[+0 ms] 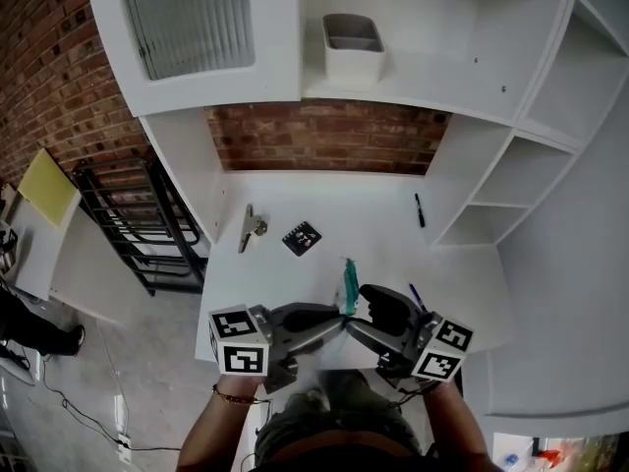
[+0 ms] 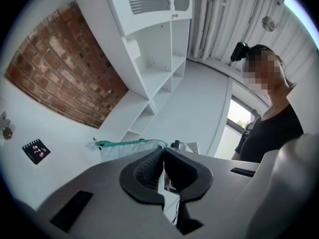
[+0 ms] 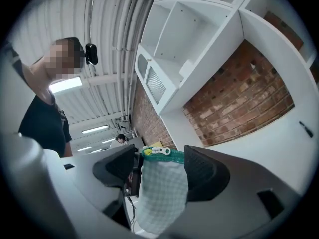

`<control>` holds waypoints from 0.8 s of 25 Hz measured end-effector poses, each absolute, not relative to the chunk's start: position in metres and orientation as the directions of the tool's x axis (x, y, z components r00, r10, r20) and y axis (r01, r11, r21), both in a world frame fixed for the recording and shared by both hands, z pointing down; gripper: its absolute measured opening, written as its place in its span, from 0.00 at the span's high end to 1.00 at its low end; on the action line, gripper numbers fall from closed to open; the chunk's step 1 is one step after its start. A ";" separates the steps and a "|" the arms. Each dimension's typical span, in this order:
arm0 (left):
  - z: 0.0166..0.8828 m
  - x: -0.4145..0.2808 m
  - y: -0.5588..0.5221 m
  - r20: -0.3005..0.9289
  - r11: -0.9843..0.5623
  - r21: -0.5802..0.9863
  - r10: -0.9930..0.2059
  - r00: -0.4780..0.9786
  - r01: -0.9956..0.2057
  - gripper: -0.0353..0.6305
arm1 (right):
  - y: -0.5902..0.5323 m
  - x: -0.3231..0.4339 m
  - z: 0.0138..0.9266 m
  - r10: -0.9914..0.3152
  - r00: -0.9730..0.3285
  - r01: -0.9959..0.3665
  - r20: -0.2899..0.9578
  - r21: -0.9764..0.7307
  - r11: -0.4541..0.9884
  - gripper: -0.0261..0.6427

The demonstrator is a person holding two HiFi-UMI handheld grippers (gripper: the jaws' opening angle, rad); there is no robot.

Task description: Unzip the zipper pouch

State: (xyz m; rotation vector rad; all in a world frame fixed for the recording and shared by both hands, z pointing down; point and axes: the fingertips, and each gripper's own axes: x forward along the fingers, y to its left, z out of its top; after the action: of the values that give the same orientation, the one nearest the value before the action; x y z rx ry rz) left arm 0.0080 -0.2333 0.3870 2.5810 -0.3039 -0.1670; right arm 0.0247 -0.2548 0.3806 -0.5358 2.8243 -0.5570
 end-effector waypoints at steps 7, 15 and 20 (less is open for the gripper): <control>0.380 -0.003 -0.230 -0.066 -0.844 0.493 -0.279 0.958 -0.212 0.94 | -0.246 0.016 0.361 -0.322 -0.927 -0.224 -0.194 -0.404 0.887 0.63; 0.375 -0.005 -0.217 -0.056 -0.879 0.434 -0.244 0.968 -0.196 0.94 | -0.250 0.014 0.356 -0.274 -0.938 -0.158 -0.212 -0.444 0.882 0.66; 0.378 -0.004 -0.212 -0.055 -0.886 0.423 -0.233 0.971 -0.189 0.94 | -0.241 0.004 0.350 -0.221 -0.950 -0.108 -0.219 -0.436 0.893 0.66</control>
State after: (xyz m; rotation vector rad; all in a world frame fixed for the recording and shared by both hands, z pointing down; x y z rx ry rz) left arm -0.0042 -0.2118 0.3781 2.6934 -0.3024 -0.1455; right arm 0.0042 -0.2414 0.3499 -0.2475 2.7971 -0.6224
